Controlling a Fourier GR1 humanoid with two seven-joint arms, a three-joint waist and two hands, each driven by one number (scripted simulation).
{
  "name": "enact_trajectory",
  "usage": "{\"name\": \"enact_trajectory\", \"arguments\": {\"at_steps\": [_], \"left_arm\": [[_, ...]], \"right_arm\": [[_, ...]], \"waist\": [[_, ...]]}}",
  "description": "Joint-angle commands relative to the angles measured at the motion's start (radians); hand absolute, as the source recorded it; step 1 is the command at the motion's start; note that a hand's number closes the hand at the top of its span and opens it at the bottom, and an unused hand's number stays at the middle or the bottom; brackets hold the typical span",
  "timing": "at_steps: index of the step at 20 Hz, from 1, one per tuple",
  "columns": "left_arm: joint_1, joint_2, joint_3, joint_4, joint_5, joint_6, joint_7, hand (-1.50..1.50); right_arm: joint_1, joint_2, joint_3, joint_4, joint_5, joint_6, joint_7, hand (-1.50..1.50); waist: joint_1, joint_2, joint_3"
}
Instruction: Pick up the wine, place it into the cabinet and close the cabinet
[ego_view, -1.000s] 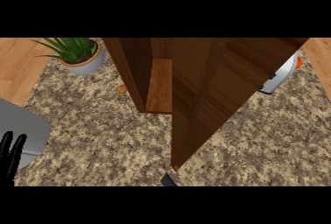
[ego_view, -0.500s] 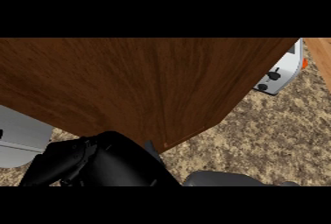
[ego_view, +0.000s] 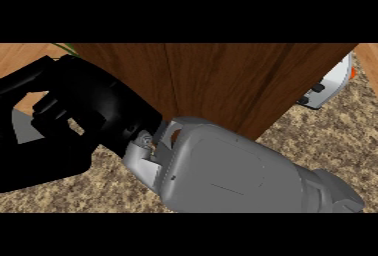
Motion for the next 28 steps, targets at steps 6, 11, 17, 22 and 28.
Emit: {"name": "enact_trajectory", "arguments": {"at_steps": [6,11,17,22,28], "left_arm": [[-0.043,0.020,0.062,0.024,0.043,-0.004,0.053,-1.50],[-0.019,0.001,0.083,0.043,0.033,-0.025,0.046,-1.50],[-0.023,0.022,0.142,0.021,0.062,-0.024,0.073,-1.50],[-0.014,0.022,0.120,-0.001,0.079,-0.060,0.094,-1.50],[-0.040,0.028,0.094,-0.041,0.090,-0.036,0.127,-1.50]], "right_arm": [[-0.115,0.001,-0.059,0.334,-0.365,0.313,-0.006,1.50],[-0.135,-0.021,-0.134,0.529,-0.221,0.357,-0.201,1.50],[-0.141,-0.089,-0.187,0.679,-0.170,0.345,-0.329,1.50],[-0.087,-0.127,-0.182,0.711,-0.160,0.387,-0.383,1.50],[-0.061,-0.156,-0.202,0.710,-0.168,0.376,-0.411,1.50]], "waist": [[-0.013,0.002,0.000],[-0.041,-0.001,0.001],[-0.035,0.004,0.002],[-0.038,0.012,0.001],[-0.082,0.012,0.003]]}}
